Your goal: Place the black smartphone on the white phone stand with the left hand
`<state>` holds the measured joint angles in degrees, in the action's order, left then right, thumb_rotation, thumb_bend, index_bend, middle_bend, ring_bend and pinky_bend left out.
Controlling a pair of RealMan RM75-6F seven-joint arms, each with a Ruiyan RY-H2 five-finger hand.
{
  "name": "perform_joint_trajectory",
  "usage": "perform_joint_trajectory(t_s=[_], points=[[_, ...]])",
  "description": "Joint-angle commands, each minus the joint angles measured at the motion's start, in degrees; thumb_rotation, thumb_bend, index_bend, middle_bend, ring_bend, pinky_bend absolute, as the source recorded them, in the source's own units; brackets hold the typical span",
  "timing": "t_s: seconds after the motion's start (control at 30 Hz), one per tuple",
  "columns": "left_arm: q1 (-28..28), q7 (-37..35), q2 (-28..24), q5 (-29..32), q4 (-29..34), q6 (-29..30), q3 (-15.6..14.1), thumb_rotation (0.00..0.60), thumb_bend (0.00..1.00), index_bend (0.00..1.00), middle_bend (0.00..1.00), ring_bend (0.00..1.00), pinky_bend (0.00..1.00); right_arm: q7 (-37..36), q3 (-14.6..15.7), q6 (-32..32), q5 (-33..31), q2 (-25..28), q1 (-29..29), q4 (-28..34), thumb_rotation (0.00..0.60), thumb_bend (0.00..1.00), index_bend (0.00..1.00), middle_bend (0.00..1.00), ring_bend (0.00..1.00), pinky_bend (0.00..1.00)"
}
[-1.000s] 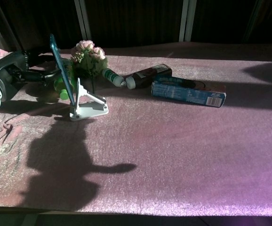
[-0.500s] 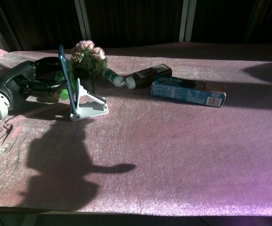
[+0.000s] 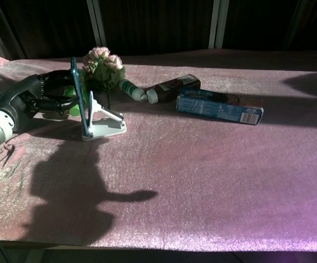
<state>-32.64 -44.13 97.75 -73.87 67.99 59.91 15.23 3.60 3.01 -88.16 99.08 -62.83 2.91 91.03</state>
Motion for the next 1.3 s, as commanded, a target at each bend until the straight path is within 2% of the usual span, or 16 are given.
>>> perform_joint_trajectory(t_s=[0.03,0.27,0.33,0.4,0.5,0.97,1.07,1.1,1.2,1.3], points=[[-0.2,0.1,0.1,-0.2,-0.4,-0.3,-0.2,0.600,0.43,0.84,1.00,0.69,0.16,-0.1,0.0,-0.1,0.0,0.0,0.0,0.0,0.600,0.24,0.00,0.00,0.00,0.00],[-0.2,0.0,0.2,-1.1,-0.9,-0.2,-0.7,0.600,0.41,0.78,1.00,0.61,0.13,-0.1,0.0,-0.2,0.0,0.0,-0.1,-0.1,0.600,0.24,0.00,0.00,0.00,0.00],[-0.1,0.0,0.4,-1.3,-1.3,0.0,-0.8,0.600,0.39,0.73,0.96,0.57,0.12,-0.1,0.0,-0.2,0.0,0.0,-0.1,-0.1,0.600,0.24,0.00,0.00,0.00,0.00],[-0.1,-0.2,0.7,-1.5,-1.6,0.1,-0.9,0.600,0.38,0.65,0.87,0.50,0.10,-0.1,0.0,-0.2,0.0,0.0,-0.1,-0.1,0.600,0.24,0.00,0.00,0.00,0.00],[-0.1,-0.5,0.9,-1.5,-2.0,0.3,-0.7,0.600,0.37,0.59,0.77,0.44,0.08,-0.1,-0.1,-0.1,0.0,0.0,-0.1,-0.1,0.600,0.24,0.00,0.00,0.00,0.00],[-0.4,-0.8,1.0,-2.0,-2.9,-0.2,-1.0,0.600,0.35,0.38,0.56,0.30,0.03,-0.4,-0.1,-0.4,0.0,0.1,-0.2,-0.2,0.600,0.24,0.00,0.00,0.00,0.00],[-0.4,-0.9,0.9,-2.1,-2.7,-0.3,-1.2,0.600,0.35,0.26,0.47,0.24,0.02,-0.4,-0.1,-0.4,0.1,0.1,-0.2,-0.2,0.600,0.24,0.00,0.00,0.00,0.00],[-0.5,-0.9,0.8,-2.2,-2.6,-0.4,-1.2,0.600,0.35,0.18,0.41,0.20,0.02,-0.4,-0.1,-0.4,0.1,0.1,-0.2,-0.2,0.600,0.24,0.00,0.00,0.00,0.00],[-0.5,-0.8,0.8,-2.0,-2.6,-0.6,-1.2,0.600,0.34,0.05,0.25,0.11,0.00,-0.4,-0.1,-0.4,0.1,0.1,-0.3,-0.2,0.600,0.24,0.00,0.00,0.00,0.00],[-0.5,-0.6,0.6,-1.8,-2.6,-0.8,-1.1,0.600,0.33,0.00,0.13,0.05,0.00,-0.4,-0.1,-0.4,0.0,0.1,-0.3,-0.2,0.600,0.24,0.00,0.00,0.00,0.00]])
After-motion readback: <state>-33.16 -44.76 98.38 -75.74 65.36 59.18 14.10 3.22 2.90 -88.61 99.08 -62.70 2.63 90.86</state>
